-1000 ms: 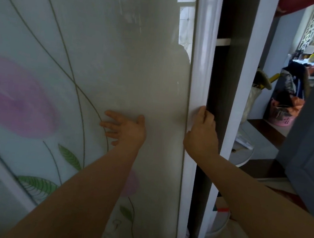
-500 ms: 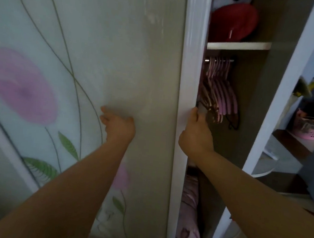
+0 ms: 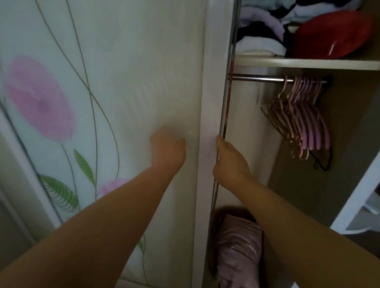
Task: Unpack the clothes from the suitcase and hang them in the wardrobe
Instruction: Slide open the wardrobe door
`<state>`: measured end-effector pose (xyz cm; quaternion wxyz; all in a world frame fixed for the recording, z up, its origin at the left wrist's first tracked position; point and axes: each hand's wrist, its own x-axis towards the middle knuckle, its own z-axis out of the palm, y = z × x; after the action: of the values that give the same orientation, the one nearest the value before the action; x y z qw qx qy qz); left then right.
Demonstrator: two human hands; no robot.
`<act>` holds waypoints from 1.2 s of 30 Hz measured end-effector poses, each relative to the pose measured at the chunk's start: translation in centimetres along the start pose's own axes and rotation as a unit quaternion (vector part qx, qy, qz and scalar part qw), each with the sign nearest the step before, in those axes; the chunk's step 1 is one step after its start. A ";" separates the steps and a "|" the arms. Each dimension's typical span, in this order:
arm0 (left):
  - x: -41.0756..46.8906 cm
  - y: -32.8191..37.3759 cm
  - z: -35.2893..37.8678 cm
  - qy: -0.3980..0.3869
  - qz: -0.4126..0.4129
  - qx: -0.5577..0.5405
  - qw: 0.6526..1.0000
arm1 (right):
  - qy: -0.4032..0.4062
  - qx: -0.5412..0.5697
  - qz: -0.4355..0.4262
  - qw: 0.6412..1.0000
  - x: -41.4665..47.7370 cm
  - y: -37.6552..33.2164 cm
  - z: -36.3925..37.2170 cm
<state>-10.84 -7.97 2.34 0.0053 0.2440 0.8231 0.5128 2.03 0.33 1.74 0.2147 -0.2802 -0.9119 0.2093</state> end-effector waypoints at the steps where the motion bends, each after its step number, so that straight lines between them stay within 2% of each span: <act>1: 0.1 -0.2 -0.3 -0.002 -0.001 0.001 1.000 | -0.016 0.014 -0.008 1.000 0.3 -0.2 0.6; 3: 0.4 -0.5 -0.8 -0.006 -0.002 0.002 1.000 | -0.041 0.044 -0.028 0.998 0.8 -0.6 1.5; 6: 0.9 -1.1 -1.7 -0.010 -0.003 0.003 1.000 | -0.028 0.080 -0.048 0.995 1.5 -1.3 2.6; 11: 1.7 -1.7 -2.5 -0.018 0.002 0.011 1.000 | -0.019 0.026 -0.030 0.999 2.2 -1.7 3.7; 16: 3.0 -2.4 -3.4 0.021 -0.030 0.012 0.999 | -0.016 0.007 -0.033 0.999 2.5 -1.9 3.8; 26: 6.7 -5.4 -6.8 0.085 -0.075 -0.004 0.994 | -0.055 0.037 -0.051 0.997 4.5 -3.4 7.0; 36: 9.1 -8.2 -10.1 0.098 -0.068 0.070 0.990 | -0.092 0.028 -0.056 0.994 6.8 -6.0 10.8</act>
<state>-24.71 -15.70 2.44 -0.0573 0.1358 0.8682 0.4738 -11.13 -2.97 -2.27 0.1491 -0.2025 -0.9358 0.2471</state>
